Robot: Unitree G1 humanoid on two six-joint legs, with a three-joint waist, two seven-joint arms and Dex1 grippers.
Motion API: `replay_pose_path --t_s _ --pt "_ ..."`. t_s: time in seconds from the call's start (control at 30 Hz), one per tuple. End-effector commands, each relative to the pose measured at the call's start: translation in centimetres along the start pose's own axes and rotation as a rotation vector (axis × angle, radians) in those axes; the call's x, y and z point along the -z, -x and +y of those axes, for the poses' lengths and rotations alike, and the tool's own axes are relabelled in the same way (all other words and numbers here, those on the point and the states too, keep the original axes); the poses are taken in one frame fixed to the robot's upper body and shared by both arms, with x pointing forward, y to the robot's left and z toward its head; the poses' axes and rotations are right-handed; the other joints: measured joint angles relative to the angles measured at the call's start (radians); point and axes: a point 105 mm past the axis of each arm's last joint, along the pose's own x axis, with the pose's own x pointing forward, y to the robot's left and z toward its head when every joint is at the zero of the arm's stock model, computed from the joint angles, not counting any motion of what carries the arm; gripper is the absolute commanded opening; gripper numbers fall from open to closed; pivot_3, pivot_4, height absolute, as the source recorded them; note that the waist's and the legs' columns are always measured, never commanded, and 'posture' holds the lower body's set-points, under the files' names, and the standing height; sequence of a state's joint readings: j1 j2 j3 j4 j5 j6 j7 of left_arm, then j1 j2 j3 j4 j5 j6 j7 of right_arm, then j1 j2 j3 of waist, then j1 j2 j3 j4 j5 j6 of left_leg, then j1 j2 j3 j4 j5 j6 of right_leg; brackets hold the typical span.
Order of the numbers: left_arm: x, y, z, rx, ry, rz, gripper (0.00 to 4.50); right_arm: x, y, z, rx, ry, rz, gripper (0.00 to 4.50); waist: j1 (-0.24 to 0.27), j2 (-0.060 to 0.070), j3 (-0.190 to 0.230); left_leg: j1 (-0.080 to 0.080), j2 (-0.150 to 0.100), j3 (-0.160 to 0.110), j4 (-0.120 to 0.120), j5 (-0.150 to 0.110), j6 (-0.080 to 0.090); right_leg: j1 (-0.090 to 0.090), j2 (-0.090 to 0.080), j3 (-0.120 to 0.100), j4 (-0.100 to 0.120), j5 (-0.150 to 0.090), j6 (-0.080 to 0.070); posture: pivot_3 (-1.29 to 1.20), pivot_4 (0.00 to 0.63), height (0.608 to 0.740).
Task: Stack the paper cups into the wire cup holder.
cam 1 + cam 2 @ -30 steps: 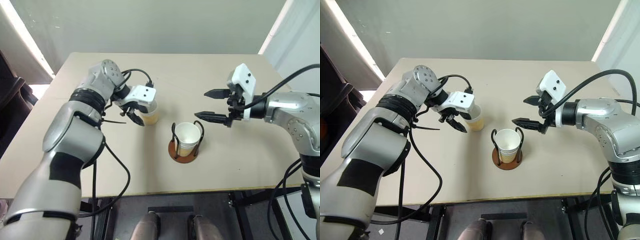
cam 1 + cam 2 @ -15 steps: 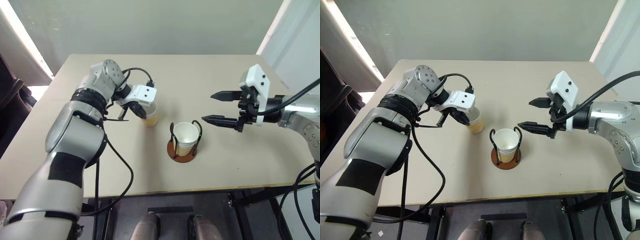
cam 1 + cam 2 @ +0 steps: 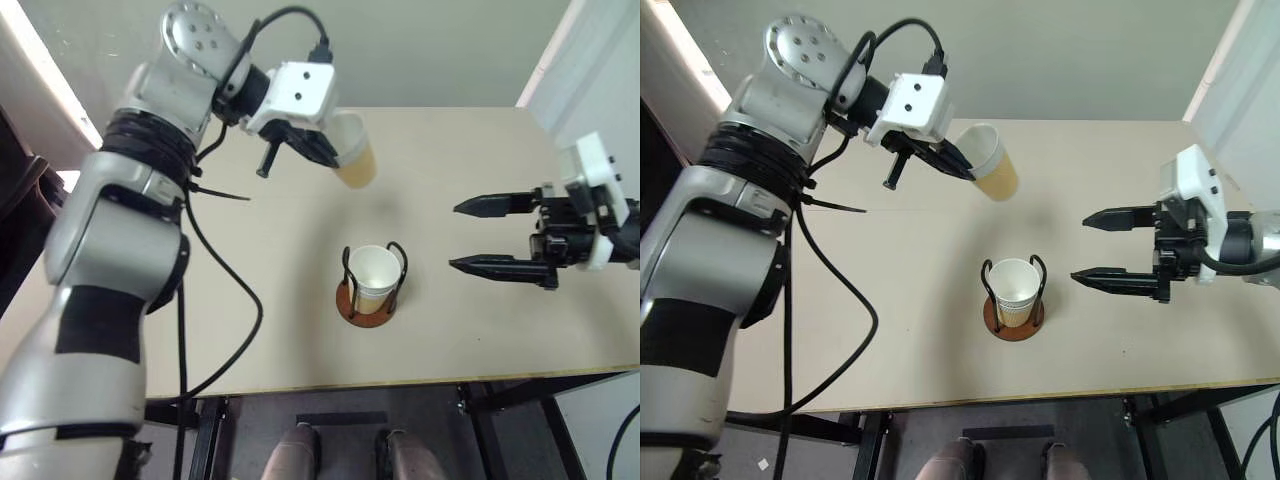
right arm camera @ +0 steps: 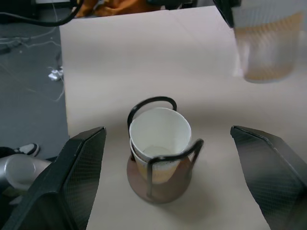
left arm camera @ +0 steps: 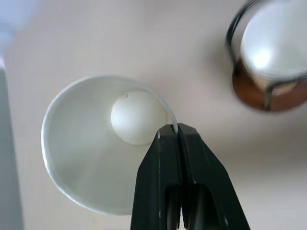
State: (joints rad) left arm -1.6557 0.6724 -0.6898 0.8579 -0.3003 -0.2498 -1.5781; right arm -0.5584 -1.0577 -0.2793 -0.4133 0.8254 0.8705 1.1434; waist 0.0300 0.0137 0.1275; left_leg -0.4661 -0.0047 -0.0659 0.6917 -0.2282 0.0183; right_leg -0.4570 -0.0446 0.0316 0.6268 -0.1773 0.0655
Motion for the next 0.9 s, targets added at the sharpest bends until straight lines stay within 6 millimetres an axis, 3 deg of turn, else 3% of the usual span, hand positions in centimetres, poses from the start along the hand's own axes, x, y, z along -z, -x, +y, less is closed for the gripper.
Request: replay_pose_path --t_s 0.03,0.13,0.33,0.9 --pt "-3.2 -0.9 -1.7 0.139 -0.082 -0.116 0.01 -1.8 1.0 0.3 0.022 0.072 -0.047 4.32 -0.004 0.000 0.000 0.001 -0.001 0.003 0.000 0.000 0.000 0.000 0.004 -0.002 0.001 0.000 0.000 0.00 0.150 0.740" --pt "-4.2 -1.5 -3.1 0.222 -0.122 -0.147 0.01 -1.4 0.9 0.4 0.038 0.072 -0.031 4.32 -0.006 0.001 0.000 0.007 0.000 0.001 0.000 0.000 0.000 0.006 0.001 0.000 0.001 0.000 0.000 0.00 0.150 0.740" --pt "-3.8 -2.2 -4.4 0.304 -0.171 -0.098 0.01 -1.0 0.6 0.6 0.052 0.072 -0.019 4.32 -0.006 0.003 0.000 0.013 0.000 0.000 0.003 -0.007 0.011 0.012 0.001 -0.002 0.001 0.001 -0.003 0.00 0.150 0.740" --pt "-3.5 -2.9 -6.4 0.422 -0.212 -0.068 0.01 -0.4 0.1 0.8 0.062 0.070 0.009 4.32 -0.005 0.004 0.000 0.011 0.000 -0.001 0.005 -0.005 0.005 0.013 0.002 -0.003 0.000 0.001 -0.003 0.00 0.150 0.740"
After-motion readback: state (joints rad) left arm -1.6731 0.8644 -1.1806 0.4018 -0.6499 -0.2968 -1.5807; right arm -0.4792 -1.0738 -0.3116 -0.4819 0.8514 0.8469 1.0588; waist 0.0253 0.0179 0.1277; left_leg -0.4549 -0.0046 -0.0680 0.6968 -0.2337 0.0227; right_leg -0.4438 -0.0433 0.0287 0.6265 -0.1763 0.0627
